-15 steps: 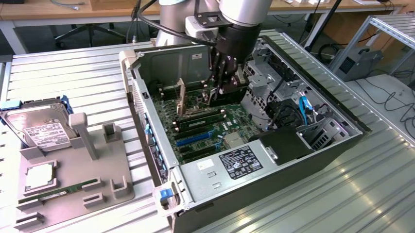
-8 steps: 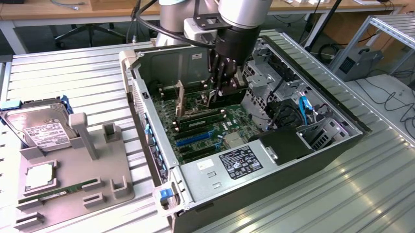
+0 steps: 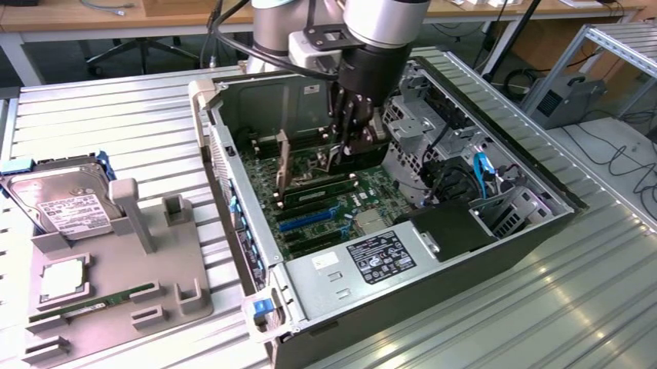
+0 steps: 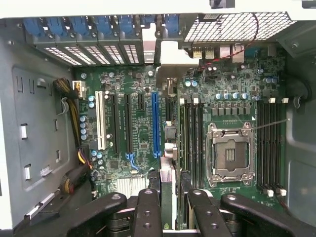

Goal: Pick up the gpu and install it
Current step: 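Insert the gpu into the slot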

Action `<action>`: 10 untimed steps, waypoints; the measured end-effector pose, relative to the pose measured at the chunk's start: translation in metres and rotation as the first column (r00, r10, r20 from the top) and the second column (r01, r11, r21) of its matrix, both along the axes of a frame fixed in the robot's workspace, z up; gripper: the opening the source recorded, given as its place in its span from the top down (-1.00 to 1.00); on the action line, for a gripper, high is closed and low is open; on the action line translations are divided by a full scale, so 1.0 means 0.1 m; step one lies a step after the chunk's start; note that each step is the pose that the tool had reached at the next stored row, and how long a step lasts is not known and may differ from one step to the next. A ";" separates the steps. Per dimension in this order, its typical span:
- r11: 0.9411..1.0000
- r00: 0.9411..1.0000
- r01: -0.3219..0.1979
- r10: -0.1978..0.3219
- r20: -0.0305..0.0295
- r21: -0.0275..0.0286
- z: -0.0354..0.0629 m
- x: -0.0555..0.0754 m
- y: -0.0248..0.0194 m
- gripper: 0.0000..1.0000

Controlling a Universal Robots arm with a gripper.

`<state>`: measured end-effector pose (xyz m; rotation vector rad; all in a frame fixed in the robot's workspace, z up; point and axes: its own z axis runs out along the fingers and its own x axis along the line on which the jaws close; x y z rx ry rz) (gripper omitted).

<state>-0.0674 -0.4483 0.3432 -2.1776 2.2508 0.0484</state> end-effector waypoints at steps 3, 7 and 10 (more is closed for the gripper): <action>1.000 1.000 0.000 0.000 0.000 0.000 -0.005 -0.01 -0.009 0.47; 1.000 1.000 0.000 0.000 0.000 0.000 -0.011 -0.03 -0.015 0.47; 1.000 1.000 0.000 0.000 0.000 0.000 -0.014 -0.04 -0.018 0.47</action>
